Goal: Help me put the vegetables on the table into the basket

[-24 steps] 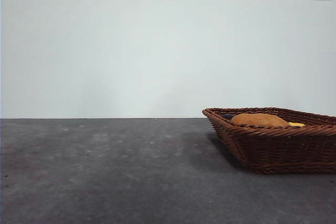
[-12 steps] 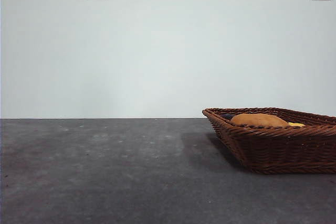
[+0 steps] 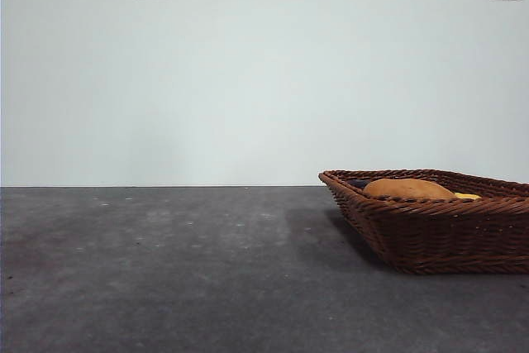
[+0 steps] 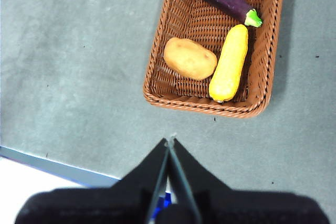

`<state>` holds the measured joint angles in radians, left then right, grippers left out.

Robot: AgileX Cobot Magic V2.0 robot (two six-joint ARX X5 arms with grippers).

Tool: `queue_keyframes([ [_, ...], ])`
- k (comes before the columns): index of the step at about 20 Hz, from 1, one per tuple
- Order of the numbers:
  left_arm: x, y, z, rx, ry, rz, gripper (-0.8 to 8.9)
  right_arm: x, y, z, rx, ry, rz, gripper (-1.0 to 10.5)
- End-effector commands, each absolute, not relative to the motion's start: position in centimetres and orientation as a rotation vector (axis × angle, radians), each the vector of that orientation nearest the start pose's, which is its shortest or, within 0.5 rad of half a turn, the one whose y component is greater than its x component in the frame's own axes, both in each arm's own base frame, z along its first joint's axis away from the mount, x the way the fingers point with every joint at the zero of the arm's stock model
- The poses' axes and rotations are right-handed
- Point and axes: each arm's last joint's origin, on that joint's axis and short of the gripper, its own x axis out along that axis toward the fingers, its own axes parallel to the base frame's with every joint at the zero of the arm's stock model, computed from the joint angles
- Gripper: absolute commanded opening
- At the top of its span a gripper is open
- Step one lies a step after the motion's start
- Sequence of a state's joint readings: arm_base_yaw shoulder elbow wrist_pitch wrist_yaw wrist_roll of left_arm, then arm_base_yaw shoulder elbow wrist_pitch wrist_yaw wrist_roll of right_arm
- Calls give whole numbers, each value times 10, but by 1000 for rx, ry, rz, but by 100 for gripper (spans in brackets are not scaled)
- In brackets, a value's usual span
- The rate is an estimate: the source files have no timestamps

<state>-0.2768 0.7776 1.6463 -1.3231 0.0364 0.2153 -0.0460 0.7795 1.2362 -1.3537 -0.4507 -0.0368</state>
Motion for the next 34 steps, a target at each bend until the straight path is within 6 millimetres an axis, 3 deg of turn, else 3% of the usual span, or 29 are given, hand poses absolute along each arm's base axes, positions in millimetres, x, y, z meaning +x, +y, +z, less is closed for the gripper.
queue_keyframes([
  [1,39,-12,472,264,440,-353,-4,89,8,375,197,909,376,2],
  [11,51,-16,471,227,482,-346,-4,131,4,361,183,1067,284,1],
  [17,44,-13,472,218,455,-330,-4,168,0,350,152,1080,230,2],
  [21,28,-7,484,319,135,-274,-4,194,-2,348,119,996,200,2],
  [23,24,-7,477,336,-61,-254,-4,205,-2,348,108,942,195,2],
  [25,35,-7,451,363,-210,-179,-4,215,-3,350,98,876,196,2],
  [27,53,-6,413,367,-271,-125,-4,222,-3,352,86,818,189,2],
  [31,87,-5,320,265,-188,-126,-4,228,-4,358,71,733,184,2],
  [34,99,-6,255,212,-53,-144,-4,229,-4,359,70,725,184,2],
])
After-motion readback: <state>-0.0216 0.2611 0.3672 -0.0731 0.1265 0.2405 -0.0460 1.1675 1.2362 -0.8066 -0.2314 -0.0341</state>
